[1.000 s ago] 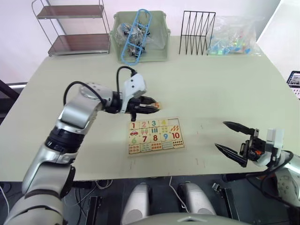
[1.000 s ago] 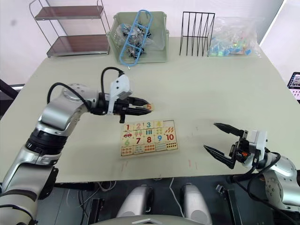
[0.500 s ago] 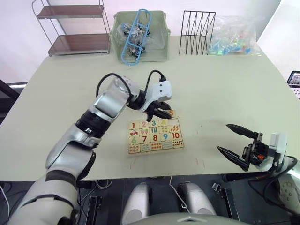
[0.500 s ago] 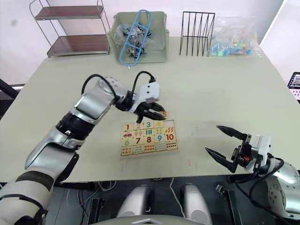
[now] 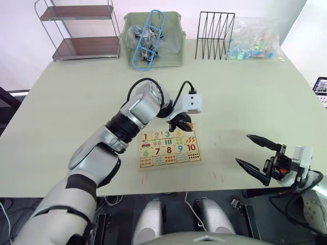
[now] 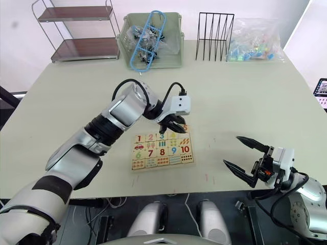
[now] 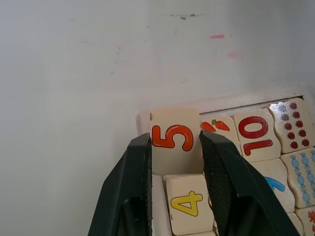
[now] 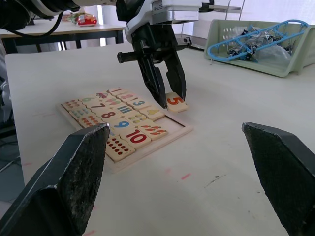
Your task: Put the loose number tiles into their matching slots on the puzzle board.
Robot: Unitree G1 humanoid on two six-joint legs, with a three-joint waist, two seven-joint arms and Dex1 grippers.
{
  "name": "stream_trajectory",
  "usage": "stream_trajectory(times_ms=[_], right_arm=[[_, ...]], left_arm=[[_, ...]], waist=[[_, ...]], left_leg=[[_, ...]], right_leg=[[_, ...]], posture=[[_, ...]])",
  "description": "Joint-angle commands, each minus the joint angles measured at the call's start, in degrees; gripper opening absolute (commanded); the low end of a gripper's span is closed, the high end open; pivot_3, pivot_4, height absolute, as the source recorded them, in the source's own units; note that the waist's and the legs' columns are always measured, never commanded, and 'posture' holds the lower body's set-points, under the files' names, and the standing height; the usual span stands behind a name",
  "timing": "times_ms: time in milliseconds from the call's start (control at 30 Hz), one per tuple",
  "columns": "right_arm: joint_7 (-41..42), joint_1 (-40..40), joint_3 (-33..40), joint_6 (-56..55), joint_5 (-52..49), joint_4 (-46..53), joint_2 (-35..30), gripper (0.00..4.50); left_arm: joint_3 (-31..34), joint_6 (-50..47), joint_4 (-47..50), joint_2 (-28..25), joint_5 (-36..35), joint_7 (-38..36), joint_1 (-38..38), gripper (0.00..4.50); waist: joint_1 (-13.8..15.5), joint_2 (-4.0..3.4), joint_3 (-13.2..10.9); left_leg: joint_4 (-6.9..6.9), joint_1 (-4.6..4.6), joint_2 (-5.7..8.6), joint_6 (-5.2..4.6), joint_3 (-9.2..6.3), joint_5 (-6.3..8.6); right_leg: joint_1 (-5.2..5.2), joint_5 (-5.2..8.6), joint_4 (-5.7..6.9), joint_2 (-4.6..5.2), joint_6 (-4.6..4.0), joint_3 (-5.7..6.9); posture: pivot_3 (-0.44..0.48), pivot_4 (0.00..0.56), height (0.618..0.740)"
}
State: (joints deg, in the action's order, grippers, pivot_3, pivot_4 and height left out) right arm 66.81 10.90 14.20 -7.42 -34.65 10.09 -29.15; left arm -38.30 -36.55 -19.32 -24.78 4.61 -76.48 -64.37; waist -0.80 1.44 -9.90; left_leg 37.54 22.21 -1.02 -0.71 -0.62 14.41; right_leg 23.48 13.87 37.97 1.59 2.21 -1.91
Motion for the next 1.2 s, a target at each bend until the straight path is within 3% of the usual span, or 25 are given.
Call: stream_trajectory(times_ms=[33, 1200], right_arm=[[-0.4, 0.0, 0.6, -1.2, -0.4, 1.1, 0.2, 4.50], [-1.3, 0.5, 0.0, -3.2, 0.3, 0.4, 1.9, 4.50]], left_arm=[[-1.8, 0.2, -2.1, 1.5, 2.6, -1.2, -2.5, 0.95], [-2.5, -1.6, -7.1, 6.0, 8.6, -4.3, -3.7, 0.95]], waist=[[0.0, 0.00, 0.0], [0.0, -0.01, 0.0]], left_leg=[[0.00, -0.01, 0.00, 0.00, 0.00, 0.00], [0.00, 0.05, 0.00, 0.00, -0.01, 0.00]], right_leg=[[0.00, 0.00, 0.00, 0.00, 0.00, 0.00], [0.05, -0.01, 0.01, 0.01, 0.00, 0.00]], posture=[[0.000, 0.150, 0.739], [0.000, 0.150, 0.739]])
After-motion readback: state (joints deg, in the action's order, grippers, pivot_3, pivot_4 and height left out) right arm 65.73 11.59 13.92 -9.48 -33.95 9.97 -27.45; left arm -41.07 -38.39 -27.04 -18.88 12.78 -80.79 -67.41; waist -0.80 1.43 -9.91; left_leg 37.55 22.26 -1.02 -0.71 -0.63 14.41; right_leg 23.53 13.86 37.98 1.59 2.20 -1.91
